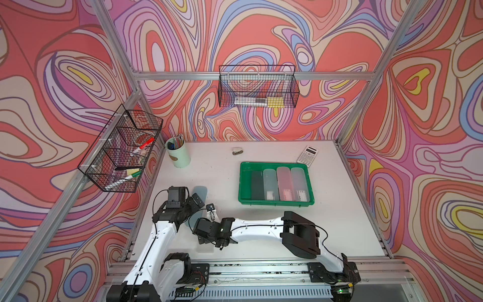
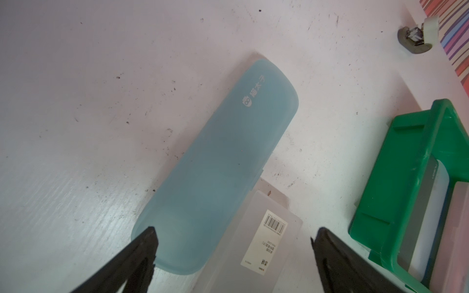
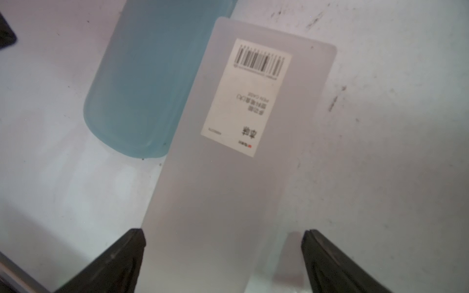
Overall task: Put the pencil case into the storage box
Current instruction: Pick up the pencil case from the center of the board.
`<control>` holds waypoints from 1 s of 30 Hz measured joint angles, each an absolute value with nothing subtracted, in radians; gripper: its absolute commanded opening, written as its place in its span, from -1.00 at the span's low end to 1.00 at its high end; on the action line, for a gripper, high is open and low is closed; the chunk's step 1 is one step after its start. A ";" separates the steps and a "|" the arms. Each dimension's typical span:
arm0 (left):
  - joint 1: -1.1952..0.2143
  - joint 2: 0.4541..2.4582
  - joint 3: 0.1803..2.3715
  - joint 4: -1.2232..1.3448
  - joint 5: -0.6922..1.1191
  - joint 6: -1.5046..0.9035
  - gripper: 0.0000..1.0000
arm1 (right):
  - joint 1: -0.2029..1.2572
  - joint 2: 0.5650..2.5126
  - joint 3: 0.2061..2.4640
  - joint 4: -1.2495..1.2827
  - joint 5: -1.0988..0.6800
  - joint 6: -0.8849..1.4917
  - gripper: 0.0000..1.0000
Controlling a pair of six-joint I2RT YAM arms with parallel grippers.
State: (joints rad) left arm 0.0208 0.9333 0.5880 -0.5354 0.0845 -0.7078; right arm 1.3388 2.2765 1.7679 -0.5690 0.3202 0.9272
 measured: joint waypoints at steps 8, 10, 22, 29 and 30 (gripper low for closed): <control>0.031 0.942 0.595 -0.548 0.087 -0.716 0.98 | 1.341 2.307 1.831 -0.629 0.318 0.922 0.96; 0.031 0.942 0.596 -0.548 0.093 -0.716 0.99 | 1.341 2.307 1.831 -0.634 0.320 0.922 0.96; 0.031 0.958 0.607 -0.550 0.160 -0.726 0.98 | 1.291 2.132 1.563 -0.589 0.352 0.919 0.96; 0.031 0.957 0.607 -0.552 0.170 -0.727 0.99 | 1.278 2.047 1.457 -0.599 0.374 0.863 0.97; 0.031 0.953 0.607 -0.555 0.168 -0.727 0.98 | 1.278 2.034 1.443 -0.601 0.375 0.857 0.96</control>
